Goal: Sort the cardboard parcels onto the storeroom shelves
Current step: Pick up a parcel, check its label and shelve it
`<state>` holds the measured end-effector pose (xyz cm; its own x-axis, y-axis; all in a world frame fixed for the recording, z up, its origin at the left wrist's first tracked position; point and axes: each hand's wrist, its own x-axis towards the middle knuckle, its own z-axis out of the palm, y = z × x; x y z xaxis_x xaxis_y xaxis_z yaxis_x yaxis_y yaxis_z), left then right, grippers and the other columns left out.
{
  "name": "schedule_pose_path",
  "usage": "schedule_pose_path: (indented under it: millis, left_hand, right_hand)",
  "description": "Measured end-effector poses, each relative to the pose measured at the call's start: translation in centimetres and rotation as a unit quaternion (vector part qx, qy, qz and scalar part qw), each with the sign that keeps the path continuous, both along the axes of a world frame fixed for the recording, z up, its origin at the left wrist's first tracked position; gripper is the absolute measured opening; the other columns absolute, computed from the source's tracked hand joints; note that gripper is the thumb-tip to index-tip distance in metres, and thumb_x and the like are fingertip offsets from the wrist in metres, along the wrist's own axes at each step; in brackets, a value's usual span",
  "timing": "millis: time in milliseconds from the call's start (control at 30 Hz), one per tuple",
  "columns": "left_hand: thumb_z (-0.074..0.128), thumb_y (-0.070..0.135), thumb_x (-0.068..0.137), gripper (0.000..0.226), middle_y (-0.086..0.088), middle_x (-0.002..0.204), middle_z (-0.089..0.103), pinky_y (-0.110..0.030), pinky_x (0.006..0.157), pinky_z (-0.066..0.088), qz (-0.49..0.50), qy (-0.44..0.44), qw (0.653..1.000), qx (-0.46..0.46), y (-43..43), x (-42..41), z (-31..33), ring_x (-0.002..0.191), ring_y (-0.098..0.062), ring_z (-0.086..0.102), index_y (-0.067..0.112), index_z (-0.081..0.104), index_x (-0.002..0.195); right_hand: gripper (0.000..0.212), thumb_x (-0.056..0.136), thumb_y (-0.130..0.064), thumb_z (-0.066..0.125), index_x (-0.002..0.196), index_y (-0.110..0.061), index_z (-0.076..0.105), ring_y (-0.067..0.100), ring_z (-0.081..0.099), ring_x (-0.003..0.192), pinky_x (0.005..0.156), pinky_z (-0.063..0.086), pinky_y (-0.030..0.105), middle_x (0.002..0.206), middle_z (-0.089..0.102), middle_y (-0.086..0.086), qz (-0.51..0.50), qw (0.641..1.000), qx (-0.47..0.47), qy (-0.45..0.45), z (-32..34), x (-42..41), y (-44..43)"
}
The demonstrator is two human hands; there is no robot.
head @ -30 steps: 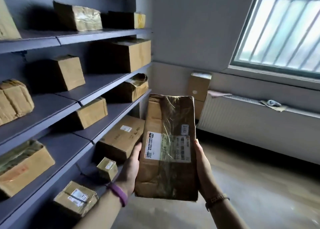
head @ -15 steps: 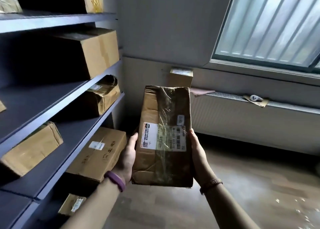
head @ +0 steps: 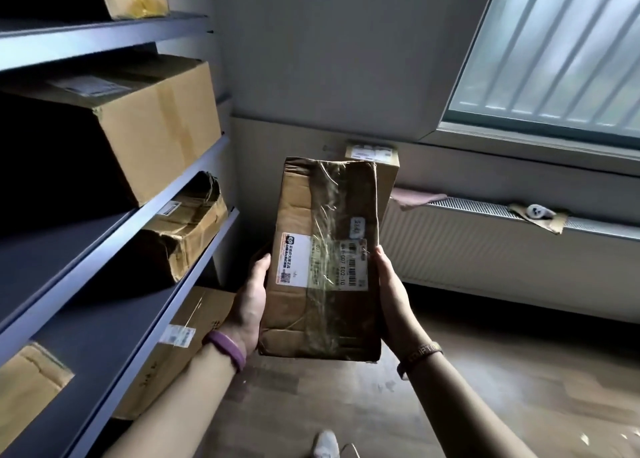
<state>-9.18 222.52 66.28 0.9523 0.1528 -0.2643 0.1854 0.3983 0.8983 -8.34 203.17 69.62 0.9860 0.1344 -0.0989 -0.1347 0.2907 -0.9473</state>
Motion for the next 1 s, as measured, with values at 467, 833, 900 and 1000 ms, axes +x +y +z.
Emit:
schedule_pose_path:
  millis: [467, 833, 900, 1000]
  left_hand:
    - [0.038, 0.060, 0.092, 0.053, -0.004, 0.121, 0.067, -0.048, 0.104, 0.043, -0.018, 0.037, 0.996, 0.085, 0.5, 27.7, -2.0, 0.114, -0.024, 0.061, 0.027, 0.056, 0.130]
    - [0.043, 0.051, 0.095, 0.022, 0.007, 0.109, 0.071, -0.044, 0.098, 0.047, -0.001, 0.101, 0.989, 0.112, 3.9, 44.1, -8.2, 0.106, -0.017, 0.064, 0.054, 0.064, 0.093]
    - [0.042, 0.049, 0.096, 0.018, 0.005, 0.117, 0.067, -0.048, 0.103, 0.042, -0.001, 0.124, 0.987, 0.101, 4.9, 47.2, -10.1, 0.113, -0.021, 0.060, 0.050, 0.058, 0.103]
    - [0.039, 0.046, 0.098, 0.038, -0.004, 0.128, 0.062, -0.050, 0.104, 0.042, -0.022, 0.153, 0.984, 0.094, 6.6, 52.2, -13.7, 0.117, -0.025, 0.058, 0.034, 0.047, 0.134]
  right_hand:
    - [0.035, 0.097, -0.052, 0.045, 0.109, -0.035, 0.072, 0.021, 0.073, 0.094, 0.067, 0.060, 0.035, 0.107, 0.075, 0.005, 0.040, 0.995, 0.027, 0.086, -4.5, 30.4, 0.1]
    - [0.040, 0.092, -0.069, 0.036, 0.126, -0.057, 0.053, -0.005, 0.060, 0.112, 0.086, 0.055, 0.022, 0.125, 0.063, -0.026, 0.110, 0.982, -0.111, 0.104, -10.3, 46.7, 2.9]
    - [0.061, 0.084, -0.078, 0.034, 0.138, -0.051, 0.044, 0.000, 0.053, 0.125, 0.105, 0.046, 0.034, 0.136, 0.055, -0.024, 0.117, 0.976, -0.146, 0.116, -12.1, 49.8, 3.6]
    - [0.066, 0.084, -0.077, 0.033, 0.142, -0.047, 0.041, 0.007, 0.048, 0.131, 0.112, 0.039, 0.040, 0.143, 0.051, -0.018, 0.121, 0.971, -0.161, 0.128, -15.5, 54.3, 5.0]
